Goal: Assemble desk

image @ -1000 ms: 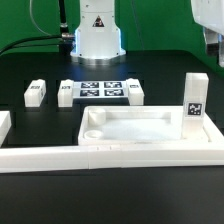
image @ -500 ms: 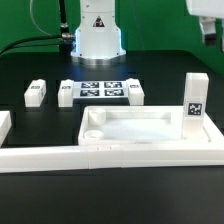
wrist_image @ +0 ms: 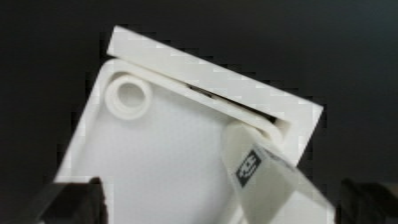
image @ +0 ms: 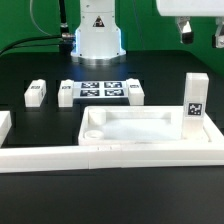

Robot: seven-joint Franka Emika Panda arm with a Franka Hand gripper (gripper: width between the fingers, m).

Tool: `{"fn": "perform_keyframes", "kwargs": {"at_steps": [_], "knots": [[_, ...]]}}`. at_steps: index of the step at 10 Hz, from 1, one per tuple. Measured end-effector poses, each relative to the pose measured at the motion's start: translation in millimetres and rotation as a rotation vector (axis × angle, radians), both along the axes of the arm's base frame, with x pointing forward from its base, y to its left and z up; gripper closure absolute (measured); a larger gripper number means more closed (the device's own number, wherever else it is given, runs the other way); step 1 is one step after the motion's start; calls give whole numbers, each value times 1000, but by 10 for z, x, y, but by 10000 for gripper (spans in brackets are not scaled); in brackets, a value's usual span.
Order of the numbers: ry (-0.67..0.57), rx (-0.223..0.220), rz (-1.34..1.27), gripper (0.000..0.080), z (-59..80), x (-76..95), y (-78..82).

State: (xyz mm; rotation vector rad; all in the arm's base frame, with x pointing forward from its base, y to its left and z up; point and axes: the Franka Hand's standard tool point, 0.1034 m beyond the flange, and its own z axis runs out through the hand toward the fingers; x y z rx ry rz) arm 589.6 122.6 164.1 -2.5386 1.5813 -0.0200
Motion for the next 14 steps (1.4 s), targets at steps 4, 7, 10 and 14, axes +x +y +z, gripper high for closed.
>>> {"fn": "perform_keyframes", "kwargs": {"at_steps": [4, 7, 10, 14], "knots": [[-30, -10, 365, 150, -302, -414, -284], [-19, -42, 570, 150, -512, -702, -401], [-45, -57, 776, 150, -513, -693, -409], [87, 32, 948, 150, -924, -1198, -663]]}}
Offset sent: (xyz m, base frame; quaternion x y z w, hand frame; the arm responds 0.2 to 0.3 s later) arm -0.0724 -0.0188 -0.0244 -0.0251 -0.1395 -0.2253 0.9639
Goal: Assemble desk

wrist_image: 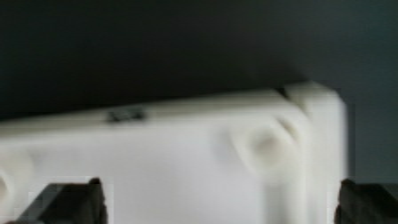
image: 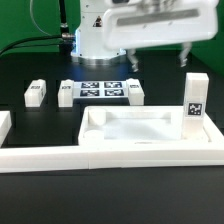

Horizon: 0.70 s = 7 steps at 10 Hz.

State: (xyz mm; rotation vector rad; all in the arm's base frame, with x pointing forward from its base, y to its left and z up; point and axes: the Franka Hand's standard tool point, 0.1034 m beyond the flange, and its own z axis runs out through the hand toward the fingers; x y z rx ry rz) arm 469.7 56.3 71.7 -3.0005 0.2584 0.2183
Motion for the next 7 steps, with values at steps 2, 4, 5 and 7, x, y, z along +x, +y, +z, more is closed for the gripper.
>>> {"fn": "perform_keyframes", "kwargs": {"at_steps": [2, 4, 5, 7], "knots": [[51, -27, 34, 150, -131, -174, -3], [207, 17, 29, 150, -87, -168, -9], [284, 34, 31, 150, -94, -197, -4], [419, 49, 17, 150, -246, -298, -85]]}}
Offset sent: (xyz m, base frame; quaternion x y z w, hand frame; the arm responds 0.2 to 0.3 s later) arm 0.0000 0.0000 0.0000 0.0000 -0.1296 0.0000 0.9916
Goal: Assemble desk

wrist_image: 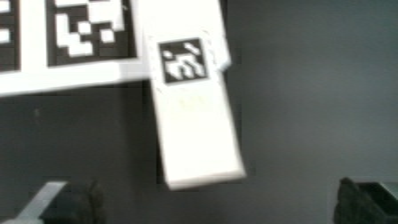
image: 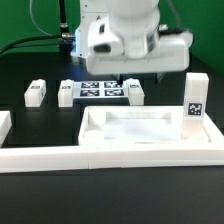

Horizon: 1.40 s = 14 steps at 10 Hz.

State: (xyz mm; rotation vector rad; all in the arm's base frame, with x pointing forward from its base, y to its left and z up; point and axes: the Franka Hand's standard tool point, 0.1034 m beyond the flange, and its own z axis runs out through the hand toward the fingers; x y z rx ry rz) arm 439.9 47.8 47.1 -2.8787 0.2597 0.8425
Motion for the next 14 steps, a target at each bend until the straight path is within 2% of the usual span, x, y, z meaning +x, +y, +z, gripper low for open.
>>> {"fn": "perform_keyframes", "kwargs": {"at_steps": [1, 3, 7, 10, 12, 14], "knots": [[108, -6, 7, 150, -74, -64, -13], [240, 8, 11, 150, -201, -57, -40], [244, 9, 8, 150, -223, -26, -59], [354, -22, -46, 150, -399, -292, -35], [348, -24, -45, 150, -406, -275, -51], [349, -24, -46, 411, -407, -277, -57]]}}
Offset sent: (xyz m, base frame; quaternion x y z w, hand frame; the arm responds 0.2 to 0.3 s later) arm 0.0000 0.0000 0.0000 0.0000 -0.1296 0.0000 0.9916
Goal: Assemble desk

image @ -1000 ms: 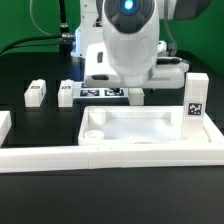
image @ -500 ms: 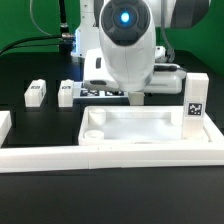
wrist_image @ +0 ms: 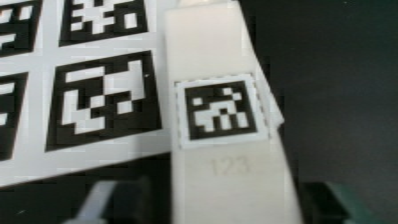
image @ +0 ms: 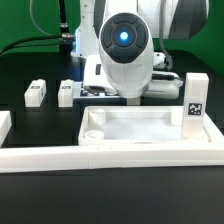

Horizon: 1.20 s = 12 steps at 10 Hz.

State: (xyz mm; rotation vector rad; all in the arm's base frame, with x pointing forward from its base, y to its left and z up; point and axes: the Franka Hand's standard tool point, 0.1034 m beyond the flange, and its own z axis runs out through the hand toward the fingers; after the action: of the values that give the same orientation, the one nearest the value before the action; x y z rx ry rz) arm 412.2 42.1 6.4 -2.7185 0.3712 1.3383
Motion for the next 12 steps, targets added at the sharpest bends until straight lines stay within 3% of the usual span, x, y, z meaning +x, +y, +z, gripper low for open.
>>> {"fn": "perform_keyframes", "kwargs": {"at_steps": [1, 6, 7, 9, 11, 12], "knots": [[0, 0, -1, 513, 0, 1, -3], [0, 0, -3, 512, 0, 1, -15], [23, 7, -6, 512, 72, 8, -16], [70, 43, -24, 511, 533, 405, -55], [26, 42, -55, 511, 862, 803, -178], [25, 51, -63, 511, 987, 906, -257]]}}
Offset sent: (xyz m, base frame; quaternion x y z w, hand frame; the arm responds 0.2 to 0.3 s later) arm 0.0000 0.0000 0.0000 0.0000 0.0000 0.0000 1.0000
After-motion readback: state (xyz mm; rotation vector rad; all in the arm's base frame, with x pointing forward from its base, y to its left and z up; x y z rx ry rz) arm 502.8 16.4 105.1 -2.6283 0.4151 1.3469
